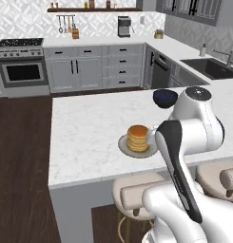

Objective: Take the strawberry from the fridge and place it on top of the pancake, located on the dining counter.

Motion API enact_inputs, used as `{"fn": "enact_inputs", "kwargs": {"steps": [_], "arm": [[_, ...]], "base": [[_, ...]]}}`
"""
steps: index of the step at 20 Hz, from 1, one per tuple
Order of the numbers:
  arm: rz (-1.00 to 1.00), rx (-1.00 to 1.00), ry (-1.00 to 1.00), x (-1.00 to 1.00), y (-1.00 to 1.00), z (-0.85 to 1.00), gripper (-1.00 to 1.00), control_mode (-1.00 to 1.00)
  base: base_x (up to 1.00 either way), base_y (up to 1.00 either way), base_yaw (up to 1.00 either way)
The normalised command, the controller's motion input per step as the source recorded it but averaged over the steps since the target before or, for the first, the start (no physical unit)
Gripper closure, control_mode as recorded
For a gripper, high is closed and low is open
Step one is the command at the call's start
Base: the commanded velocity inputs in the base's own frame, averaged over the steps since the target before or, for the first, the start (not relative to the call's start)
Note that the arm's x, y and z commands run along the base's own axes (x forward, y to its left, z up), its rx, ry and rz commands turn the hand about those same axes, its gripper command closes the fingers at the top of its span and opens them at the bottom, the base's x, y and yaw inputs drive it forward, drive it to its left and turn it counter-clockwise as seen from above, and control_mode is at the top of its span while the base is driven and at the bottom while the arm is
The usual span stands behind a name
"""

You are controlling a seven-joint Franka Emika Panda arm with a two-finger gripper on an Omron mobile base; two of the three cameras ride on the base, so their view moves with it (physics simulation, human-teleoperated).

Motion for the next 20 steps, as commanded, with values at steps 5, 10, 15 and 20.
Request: {"fn": "enact_inputs", "kwargs": {"steps": [5,10,15,20], "arm": [[0.00,0.00,0.00,0.00,0.00,0.00,1.00,1.00],[0.00,0.00,0.00,0.00,0.00,0.00,1.00,1.00],[0.00,0.00,0.00,0.00,0.00,0.00,1.00,1.00],[0.00,0.00,0.00,0.17,0.00,0.02,1.00,-1.00]], "base": [[0.82,0.00,0.00],[0.55,0.00,0.00],[0.12,0.00,0.00],[0.36,0.00,0.00]]}}
